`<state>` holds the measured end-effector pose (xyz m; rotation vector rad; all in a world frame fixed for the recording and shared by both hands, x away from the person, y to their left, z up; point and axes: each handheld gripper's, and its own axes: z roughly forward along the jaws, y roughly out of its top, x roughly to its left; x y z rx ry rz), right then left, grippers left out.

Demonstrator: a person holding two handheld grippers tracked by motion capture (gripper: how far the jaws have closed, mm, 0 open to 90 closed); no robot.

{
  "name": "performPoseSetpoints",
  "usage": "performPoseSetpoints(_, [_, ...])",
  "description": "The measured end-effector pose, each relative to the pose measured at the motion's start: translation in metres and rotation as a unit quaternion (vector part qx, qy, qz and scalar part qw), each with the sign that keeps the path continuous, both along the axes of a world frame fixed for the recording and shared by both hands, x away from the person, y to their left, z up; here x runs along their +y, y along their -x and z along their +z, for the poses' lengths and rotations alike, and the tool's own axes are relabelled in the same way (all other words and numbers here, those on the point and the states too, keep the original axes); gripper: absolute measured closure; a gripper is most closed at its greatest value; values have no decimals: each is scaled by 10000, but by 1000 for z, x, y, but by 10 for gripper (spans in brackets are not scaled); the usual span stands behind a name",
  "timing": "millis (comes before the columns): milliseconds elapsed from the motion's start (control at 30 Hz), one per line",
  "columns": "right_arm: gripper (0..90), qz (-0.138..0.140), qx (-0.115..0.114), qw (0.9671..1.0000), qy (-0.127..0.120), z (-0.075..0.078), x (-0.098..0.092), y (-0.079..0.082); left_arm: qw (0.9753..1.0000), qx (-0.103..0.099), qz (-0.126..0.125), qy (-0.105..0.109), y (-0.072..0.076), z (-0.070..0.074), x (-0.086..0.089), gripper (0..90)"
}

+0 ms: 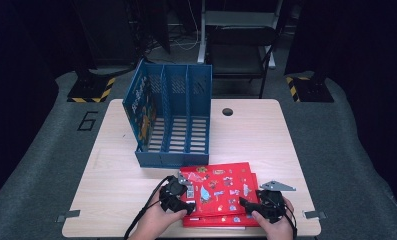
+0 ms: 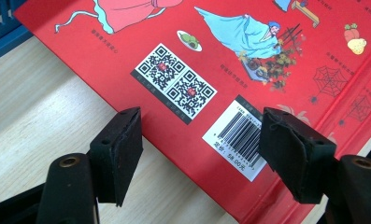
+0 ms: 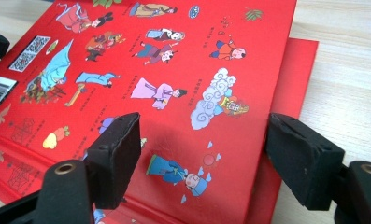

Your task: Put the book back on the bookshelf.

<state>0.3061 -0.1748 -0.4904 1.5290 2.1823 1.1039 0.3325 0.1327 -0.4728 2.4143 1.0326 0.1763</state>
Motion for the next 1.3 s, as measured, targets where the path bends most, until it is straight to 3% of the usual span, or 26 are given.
performPoseSetpoints(333, [290,323,53,9995,20,1,13,5,9998,30,141,-114,2,1,16,339])
performPoseSetpoints(500, [307,509,-67,9987,42,2,20,5,9996,25,292,-64,4,1,25,360])
performPoseSetpoints(700, [302,599,-147,9980,116,3,29,5,9993,-14,369,-81,7,0,32,374])
performPoseSetpoints(867, [305,672,-117,9977,-28,3,32,0,9988,-2,479,-61,10,0,38,376])
performPoseSetpoints(1000, [305,717,-92,9974,-4,3,36,0,9985,-15,542,-113,11,1,42,386])
performPoseSetpoints(1100, [305,774,-74,9970,2,3,41,0,9983,-92,541,-215,12,2,44,409])
performPoseSetpoints(1300, [308,973,-209,9949,149,3,50,-1,9985,-155,496,-174,13,2,47,522])
